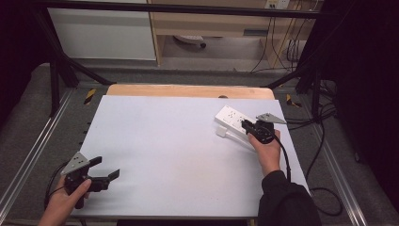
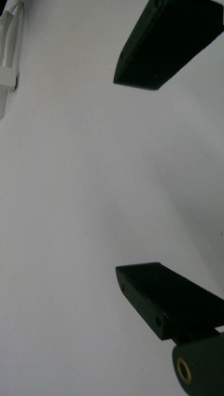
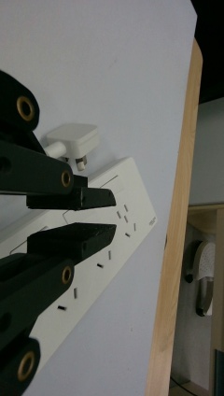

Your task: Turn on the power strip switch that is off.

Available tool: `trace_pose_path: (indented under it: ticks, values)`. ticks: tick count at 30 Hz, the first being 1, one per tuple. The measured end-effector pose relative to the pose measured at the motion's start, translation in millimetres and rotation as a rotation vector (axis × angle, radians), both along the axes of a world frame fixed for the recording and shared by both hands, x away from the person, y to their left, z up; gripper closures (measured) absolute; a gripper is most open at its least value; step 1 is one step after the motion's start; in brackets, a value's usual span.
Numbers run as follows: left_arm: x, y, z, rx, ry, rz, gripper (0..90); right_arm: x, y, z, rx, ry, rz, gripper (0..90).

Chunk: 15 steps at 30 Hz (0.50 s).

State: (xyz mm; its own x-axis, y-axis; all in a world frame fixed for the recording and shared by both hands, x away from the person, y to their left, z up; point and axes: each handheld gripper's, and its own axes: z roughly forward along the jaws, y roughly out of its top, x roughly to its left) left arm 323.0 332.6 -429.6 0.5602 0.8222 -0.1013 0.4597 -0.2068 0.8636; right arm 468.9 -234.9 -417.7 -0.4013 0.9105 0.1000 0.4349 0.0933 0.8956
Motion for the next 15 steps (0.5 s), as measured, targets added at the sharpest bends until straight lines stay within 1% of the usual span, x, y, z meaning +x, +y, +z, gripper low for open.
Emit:
trace_pose_path:
  ticks: [8, 15]
  values:
    - [0.2, -0.1, 0.3, 0.000, 0.000, 0.002, 7.4, -2.2, 3.1, 10.4, 0.002, -0.017, 0.017, 76.7]
    - [0.3, -0.4, 0.2, 0.000, 0.002, 0.001, 7.4, -3.4, 3.1, 17.3, 0.007, -0.015, 0.025, 72.8]
